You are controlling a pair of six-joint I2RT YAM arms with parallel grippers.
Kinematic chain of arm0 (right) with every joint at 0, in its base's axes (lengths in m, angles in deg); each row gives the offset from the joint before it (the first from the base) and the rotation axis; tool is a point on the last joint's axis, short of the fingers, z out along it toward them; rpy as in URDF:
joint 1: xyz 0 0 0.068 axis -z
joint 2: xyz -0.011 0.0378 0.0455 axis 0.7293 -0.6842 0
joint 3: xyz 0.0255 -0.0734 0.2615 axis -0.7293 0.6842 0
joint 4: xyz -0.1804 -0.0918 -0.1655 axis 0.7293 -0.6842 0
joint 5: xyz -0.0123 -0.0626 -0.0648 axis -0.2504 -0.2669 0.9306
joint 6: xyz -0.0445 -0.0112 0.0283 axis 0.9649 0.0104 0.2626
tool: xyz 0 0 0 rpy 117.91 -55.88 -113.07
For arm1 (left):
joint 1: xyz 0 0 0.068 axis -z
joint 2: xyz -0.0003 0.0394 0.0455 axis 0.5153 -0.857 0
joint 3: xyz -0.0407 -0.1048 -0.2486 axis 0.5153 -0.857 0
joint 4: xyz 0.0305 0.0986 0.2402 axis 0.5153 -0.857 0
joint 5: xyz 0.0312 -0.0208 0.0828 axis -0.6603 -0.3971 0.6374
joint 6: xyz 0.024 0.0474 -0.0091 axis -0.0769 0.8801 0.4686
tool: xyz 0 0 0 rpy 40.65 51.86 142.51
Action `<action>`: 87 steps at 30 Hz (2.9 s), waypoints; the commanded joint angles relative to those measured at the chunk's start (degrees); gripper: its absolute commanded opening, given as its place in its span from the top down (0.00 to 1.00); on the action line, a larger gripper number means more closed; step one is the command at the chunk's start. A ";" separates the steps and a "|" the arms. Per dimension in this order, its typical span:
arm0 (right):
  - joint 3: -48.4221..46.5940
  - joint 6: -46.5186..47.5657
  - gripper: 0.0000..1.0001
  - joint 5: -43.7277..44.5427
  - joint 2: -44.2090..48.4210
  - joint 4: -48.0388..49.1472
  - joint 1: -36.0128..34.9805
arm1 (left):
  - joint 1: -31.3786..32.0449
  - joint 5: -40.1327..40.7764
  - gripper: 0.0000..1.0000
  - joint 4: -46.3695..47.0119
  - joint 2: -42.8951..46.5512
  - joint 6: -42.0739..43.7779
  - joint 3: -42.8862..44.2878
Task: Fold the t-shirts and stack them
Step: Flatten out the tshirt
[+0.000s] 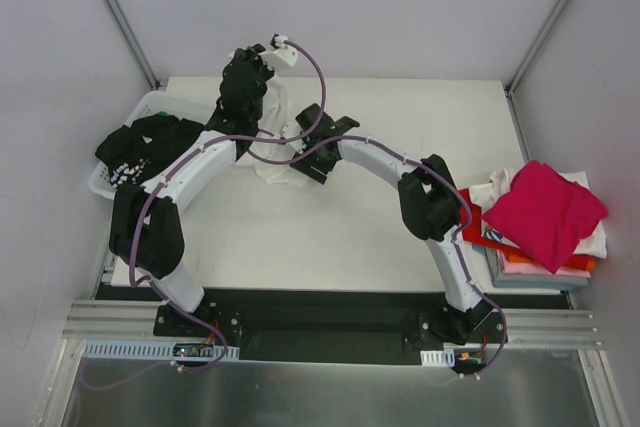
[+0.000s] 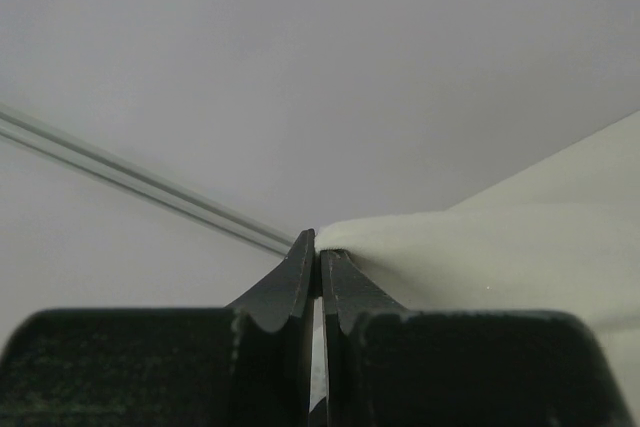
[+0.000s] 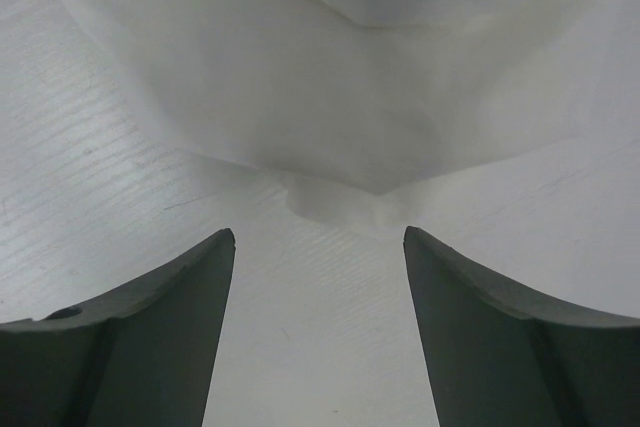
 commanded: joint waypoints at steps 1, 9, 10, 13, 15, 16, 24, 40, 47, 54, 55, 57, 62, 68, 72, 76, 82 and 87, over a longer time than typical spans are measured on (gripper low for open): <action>-3.21 0.74 0.29 -0.90 -0.85 -1.55 -0.59 | -0.20 -0.34 1.00 3.53 1.18 -1.37 -0.85; -2.86 0.21 0.33 -1.43 -1.64 -0.76 -1.03 | -0.20 -0.52 1.00 3.70 1.62 -1.46 -2.17; -2.77 0.12 0.33 -1.43 -1.73 -0.67 -1.03 | -0.20 -0.52 1.00 3.79 1.62 -1.37 -2.43; -2.42 0.21 0.33 -1.51 -1.81 -0.15 -1.03 | -0.29 -0.43 1.00 3.97 1.71 -1.28 -3.13; -2.51 0.12 0.34 -1.69 -1.99 0.03 -1.12 | -0.20 -0.34 1.00 4.49 1.71 -1.28 -3.49; -2.51 0.04 0.34 -1.60 -2.17 0.03 -1.20 | -0.20 -0.43 1.00 4.50 1.62 -1.20 -3.57; -2.42 0.47 0.37 -1.25 -2.96 0.29 -1.20 | -0.20 -0.43 1.00 4.76 1.44 -1.11 -4.10; -3.47 1.97 0.50 0.24 -4.19 1.09 -0.77 | -0.20 -0.61 1.00 5.55 1.53 -1.55 -6.30; -4.26 2.50 0.61 1.03 -4.45 1.09 -0.50 | -0.29 -0.69 1.00 5.55 2.06 -1.90 -7.53; -3.13 2.85 0.94 2.17 -4.02 1.09 -0.41 | -0.20 -0.61 1.00 5.64 3.11 -2.07 -9.37; -2.60 3.02 0.97 2.35 -3.67 1.09 -0.50 | -0.20 -0.61 1.00 5.73 3.29 -1.99 -9.46; -0.24 3.11 0.99 3.49 -2.61 1.09 -0.33 | -0.20 -0.69 1.00 5.55 3.73 -2.16 -9.72; 5.92 3.20 0.99 6.04 2.31 1.44 0.90 | -0.29 -0.96 1.00 5.29 4.69 -2.07 -10.34; 14.96 3.29 0.99 10.08 8.72 1.35 3.89 | -0.02 -1.40 1.00 3.79 5.66 -2.95 -10.96; 19.02 3.37 0.99 11.84 11.45 1.35 6.52 | 0.33 -1.57 1.00 3.09 6.45 -3.48 -11.57; 21.39 3.11 0.99 12.81 13.74 1.26 8.37 | 1.03 -1.75 1.00 2.65 7.24 -3.48 -12.80; 23.15 3.29 0.99 14.30 16.11 0.03 10.83 | 1.91 -1.75 1.00 1.86 7.95 -3.83 -14.21; 24.91 4.08 0.99 16.76 18.74 -0.50 13.03 | 2.26 -2.01 1.00 -0.25 8.21 -4.62 -14.56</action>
